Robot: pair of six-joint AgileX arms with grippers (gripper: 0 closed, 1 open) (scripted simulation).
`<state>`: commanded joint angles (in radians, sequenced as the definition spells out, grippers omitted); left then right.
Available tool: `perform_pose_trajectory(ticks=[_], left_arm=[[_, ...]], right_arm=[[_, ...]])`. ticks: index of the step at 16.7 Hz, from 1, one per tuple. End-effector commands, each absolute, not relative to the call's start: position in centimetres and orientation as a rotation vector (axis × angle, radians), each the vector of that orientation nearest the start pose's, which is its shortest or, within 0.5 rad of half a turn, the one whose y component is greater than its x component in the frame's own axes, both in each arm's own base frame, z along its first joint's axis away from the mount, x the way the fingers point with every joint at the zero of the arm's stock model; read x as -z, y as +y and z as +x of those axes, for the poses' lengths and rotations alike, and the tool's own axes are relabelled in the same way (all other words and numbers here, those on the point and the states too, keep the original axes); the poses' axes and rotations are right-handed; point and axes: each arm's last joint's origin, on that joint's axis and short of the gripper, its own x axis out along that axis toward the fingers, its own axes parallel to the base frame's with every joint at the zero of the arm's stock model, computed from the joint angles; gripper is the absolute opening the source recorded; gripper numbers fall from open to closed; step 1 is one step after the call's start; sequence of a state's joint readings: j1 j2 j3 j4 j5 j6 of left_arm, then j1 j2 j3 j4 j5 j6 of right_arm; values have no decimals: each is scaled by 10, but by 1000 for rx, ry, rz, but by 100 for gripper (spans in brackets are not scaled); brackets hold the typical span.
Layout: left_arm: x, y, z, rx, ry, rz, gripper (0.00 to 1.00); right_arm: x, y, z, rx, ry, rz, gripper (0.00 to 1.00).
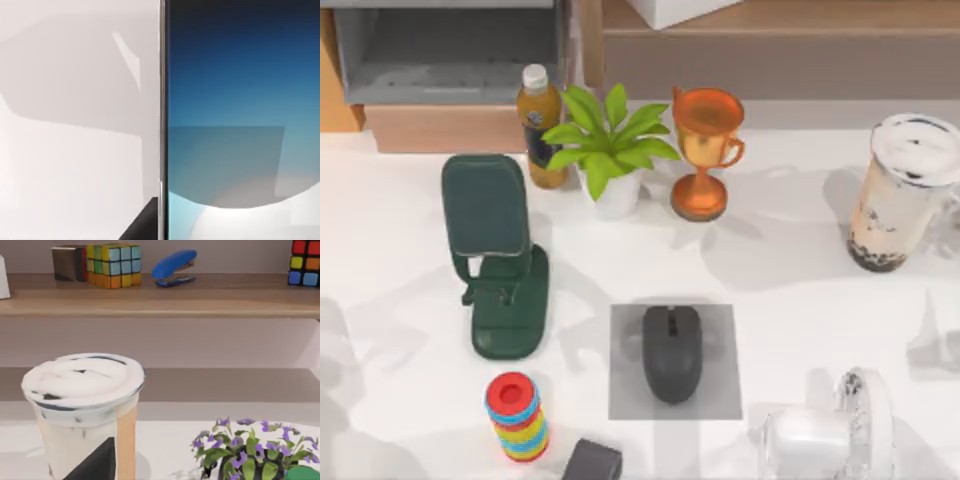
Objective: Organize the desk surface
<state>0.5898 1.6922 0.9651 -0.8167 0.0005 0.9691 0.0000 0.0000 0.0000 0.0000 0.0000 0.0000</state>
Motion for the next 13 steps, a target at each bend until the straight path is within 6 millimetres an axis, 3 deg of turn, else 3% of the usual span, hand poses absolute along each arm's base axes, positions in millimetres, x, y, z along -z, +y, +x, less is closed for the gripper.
perform_pose_trajectory(ticks=[3,5,9,13], left_arm=[[-159,146,248,132,1477,404,0],[-174,124,262,-10,1392,479,0],[-207,46,280,-256,1082,521,0],[-243,-45,256,-305,691,349,0]], right_arm=[[-160,-1,106,0,0,0,100],[-160,-1,106,0,0,0,100],[-160,-1,106,0,0,0,100],[-160,-1,106,0,0,0,100]])
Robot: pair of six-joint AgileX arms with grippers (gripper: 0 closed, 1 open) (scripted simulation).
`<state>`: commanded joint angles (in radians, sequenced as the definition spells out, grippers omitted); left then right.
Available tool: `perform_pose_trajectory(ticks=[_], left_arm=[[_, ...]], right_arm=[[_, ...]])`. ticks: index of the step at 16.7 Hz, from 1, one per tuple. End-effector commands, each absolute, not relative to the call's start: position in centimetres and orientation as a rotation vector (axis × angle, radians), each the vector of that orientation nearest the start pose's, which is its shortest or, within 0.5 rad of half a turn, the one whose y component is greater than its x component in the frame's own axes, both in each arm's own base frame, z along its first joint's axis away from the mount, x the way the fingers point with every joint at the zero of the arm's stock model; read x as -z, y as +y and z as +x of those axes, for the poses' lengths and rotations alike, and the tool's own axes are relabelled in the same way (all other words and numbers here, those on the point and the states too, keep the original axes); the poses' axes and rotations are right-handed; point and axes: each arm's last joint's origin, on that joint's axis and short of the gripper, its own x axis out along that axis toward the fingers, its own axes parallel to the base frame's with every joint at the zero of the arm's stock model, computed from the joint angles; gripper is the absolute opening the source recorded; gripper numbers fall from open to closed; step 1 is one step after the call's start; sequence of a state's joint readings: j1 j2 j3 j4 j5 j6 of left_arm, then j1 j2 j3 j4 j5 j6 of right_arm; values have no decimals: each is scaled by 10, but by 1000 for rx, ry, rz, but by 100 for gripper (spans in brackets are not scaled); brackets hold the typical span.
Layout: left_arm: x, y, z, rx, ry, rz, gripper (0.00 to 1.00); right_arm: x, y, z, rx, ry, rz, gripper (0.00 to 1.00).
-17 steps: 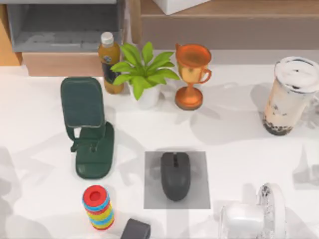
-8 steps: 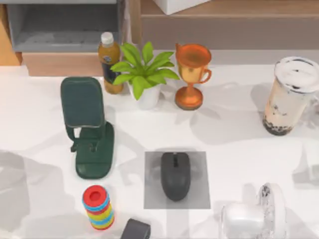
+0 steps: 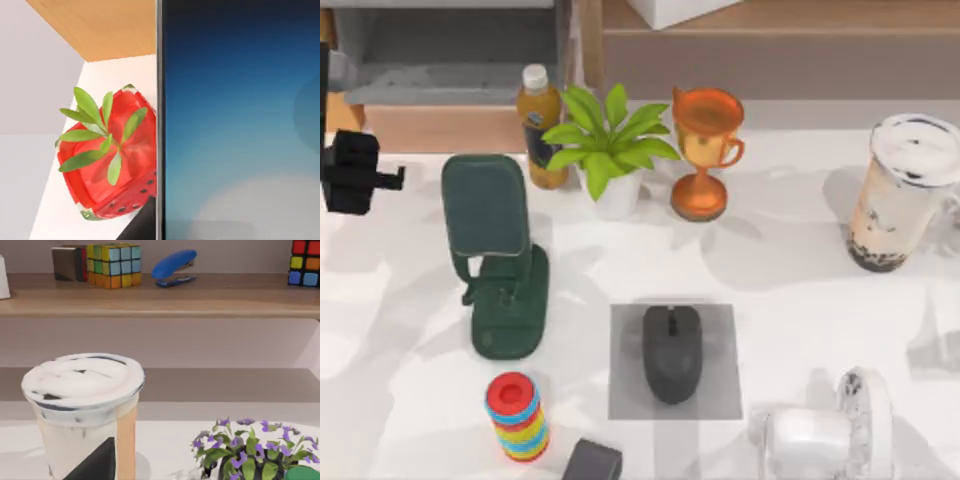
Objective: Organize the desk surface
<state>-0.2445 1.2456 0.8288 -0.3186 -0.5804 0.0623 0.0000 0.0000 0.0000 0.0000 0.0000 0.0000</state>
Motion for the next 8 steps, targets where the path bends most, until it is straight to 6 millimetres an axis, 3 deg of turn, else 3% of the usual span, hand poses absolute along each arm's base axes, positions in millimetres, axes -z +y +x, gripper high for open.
perform_pose_trajectory(ticks=[4,8], left_arm=[[-256,-110,205,-163,466,106,0],[-240,-139,170,-26,453,10,0]], right_arm=[[-160,-1,106,0,0,0,100],[-160,-1,106,0,0,0,100]])
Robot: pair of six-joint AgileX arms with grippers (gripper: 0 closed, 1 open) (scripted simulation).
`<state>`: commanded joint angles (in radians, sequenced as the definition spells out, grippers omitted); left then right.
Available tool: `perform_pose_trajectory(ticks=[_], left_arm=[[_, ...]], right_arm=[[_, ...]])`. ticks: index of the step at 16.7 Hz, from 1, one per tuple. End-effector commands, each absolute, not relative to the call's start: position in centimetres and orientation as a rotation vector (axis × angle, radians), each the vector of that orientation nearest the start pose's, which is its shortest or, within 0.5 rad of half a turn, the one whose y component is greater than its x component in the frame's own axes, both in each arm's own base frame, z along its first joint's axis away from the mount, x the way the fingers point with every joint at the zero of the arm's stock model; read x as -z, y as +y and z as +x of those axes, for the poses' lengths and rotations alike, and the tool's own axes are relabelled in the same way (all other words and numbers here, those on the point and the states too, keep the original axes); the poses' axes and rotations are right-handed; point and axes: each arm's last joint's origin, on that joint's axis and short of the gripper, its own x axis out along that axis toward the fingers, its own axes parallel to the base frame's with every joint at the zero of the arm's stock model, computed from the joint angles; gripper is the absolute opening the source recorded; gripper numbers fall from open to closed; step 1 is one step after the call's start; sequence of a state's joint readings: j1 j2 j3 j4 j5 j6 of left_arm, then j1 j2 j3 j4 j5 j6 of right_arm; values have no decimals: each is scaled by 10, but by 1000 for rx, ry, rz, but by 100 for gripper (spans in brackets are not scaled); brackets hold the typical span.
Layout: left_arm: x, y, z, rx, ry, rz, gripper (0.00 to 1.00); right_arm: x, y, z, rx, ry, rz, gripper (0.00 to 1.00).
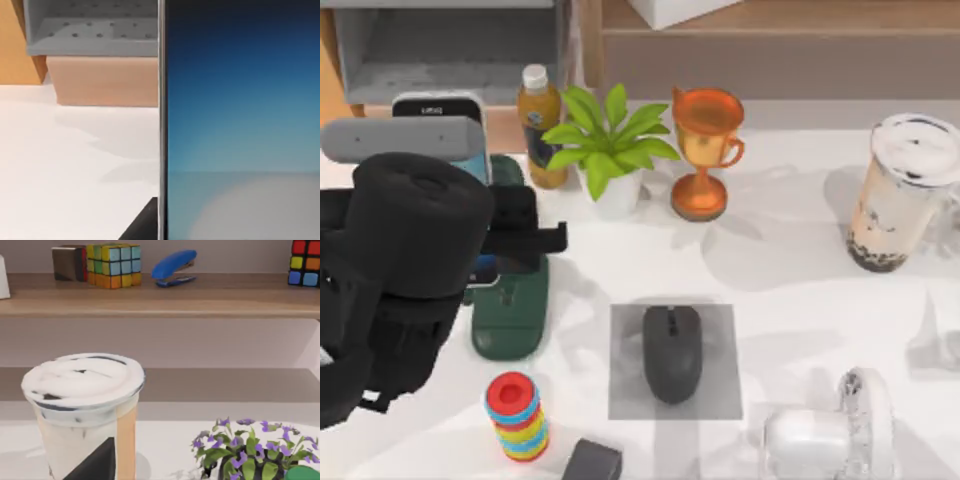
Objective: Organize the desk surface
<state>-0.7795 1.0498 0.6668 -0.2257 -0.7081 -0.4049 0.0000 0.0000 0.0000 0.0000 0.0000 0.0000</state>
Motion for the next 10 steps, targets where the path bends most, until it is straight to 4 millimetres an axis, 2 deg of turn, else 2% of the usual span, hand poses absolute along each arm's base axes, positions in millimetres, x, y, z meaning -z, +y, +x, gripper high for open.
perform_pose_trajectory(ticks=[3,10], left_arm=[[-235,-145,163,5,460,4,0],[-234,-143,167,0,469,-9,0]], right_arm=[[-160,-1,106,0,0,0,100],[-160,-1,106,0,0,0,100]])
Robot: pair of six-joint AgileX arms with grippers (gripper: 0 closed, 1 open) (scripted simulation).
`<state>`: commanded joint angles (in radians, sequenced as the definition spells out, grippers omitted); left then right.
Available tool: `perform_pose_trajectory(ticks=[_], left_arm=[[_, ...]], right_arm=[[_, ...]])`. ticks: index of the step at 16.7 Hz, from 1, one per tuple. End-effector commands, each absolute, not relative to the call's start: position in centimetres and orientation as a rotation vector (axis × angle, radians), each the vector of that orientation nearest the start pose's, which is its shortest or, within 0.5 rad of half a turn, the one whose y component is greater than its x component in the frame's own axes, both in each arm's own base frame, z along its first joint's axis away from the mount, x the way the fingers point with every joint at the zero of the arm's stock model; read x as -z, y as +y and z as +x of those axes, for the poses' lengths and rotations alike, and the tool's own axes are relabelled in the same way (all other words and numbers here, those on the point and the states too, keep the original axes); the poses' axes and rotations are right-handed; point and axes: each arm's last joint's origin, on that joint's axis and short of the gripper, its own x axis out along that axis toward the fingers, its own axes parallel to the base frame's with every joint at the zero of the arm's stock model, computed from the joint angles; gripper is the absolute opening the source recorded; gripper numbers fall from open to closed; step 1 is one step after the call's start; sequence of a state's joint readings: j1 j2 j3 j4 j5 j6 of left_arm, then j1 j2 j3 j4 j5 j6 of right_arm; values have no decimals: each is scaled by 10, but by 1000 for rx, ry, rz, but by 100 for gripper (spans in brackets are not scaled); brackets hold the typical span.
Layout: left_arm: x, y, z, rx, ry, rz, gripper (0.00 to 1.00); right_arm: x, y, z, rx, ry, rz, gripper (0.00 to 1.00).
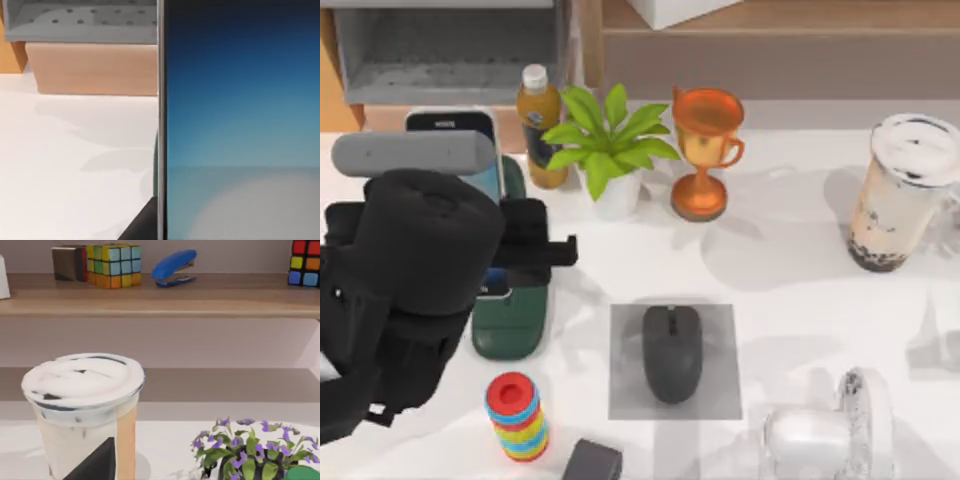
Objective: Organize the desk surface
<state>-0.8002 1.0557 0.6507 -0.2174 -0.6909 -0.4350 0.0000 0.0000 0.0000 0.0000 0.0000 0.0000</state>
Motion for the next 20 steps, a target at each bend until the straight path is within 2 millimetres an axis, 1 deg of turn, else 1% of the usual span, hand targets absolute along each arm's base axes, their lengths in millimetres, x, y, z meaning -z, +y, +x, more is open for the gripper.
perform_pose_trajectory(ticks=[6,10,12,16,20], left_arm=[[-228,-140,189,7,483,-62,0],[-217,-142,203,8,470,-21,0],[-213,-144,207,6,462,1,0],[-212,-144,207,5,460,4,0],[-212,-144,207,5,460,4,30]], right_arm=[[-160,-1,106,0,0,0,100],[-160,-1,106,0,0,0,100],[-160,-1,106,0,0,0,100],[-160,-1,106,0,0,0,100],[-160,-1,106,0,0,0,100]])
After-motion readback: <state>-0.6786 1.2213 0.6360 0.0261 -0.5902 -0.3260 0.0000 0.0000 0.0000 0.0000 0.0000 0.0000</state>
